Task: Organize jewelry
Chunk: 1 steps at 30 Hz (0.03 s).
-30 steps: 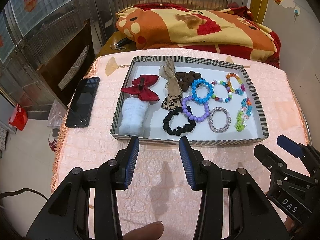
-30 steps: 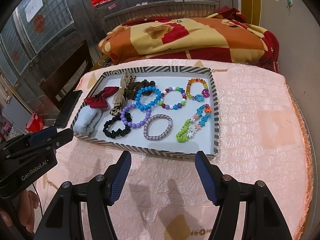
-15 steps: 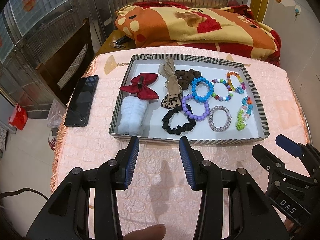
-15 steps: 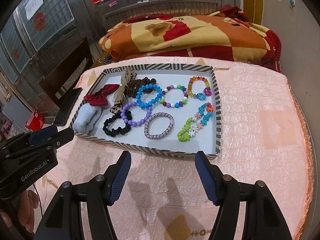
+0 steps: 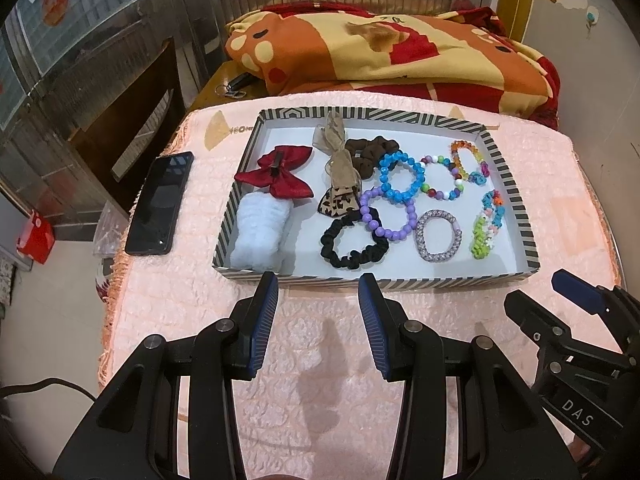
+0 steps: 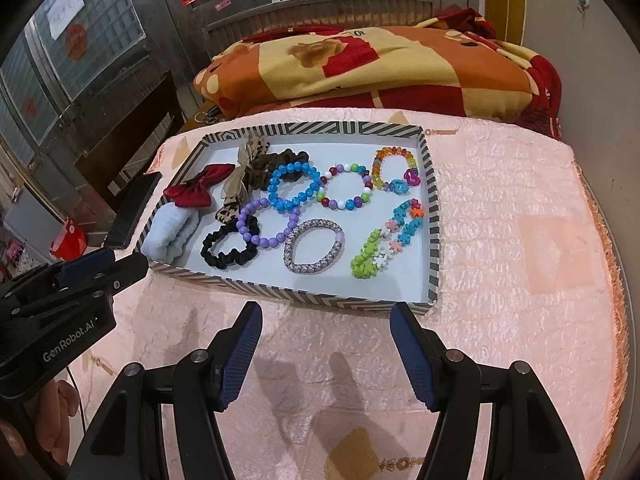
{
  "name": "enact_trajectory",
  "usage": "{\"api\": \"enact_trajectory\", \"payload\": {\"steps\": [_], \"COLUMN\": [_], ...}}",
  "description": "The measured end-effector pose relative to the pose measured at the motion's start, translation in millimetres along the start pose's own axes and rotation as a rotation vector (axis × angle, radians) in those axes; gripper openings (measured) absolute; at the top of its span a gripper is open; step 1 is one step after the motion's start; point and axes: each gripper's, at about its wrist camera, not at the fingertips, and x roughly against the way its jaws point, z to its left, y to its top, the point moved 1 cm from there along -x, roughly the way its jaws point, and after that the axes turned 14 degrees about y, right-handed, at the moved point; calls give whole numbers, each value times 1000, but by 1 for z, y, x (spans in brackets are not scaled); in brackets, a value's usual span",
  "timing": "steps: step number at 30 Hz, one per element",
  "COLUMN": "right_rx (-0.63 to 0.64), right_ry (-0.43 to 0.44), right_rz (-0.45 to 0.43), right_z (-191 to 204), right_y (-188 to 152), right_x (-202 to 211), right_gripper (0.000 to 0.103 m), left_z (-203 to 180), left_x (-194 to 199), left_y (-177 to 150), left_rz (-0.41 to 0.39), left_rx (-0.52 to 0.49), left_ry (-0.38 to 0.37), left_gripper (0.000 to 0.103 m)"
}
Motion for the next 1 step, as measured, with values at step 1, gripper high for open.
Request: {"api": "enact_trajectory", "payload": {"steps": [1], "right_rx": [-2], "right_ry": [1], "right_rz": [-4], "right_z": [-2], "right_y": [0], "right_x": [1], "right_gripper": [64], "left_z": [-1], "left_x": [0], "left_y": [0], "left_rz": [1], "left_rx": [-2], "left_ry": [-1], "left_gripper": [41]}}
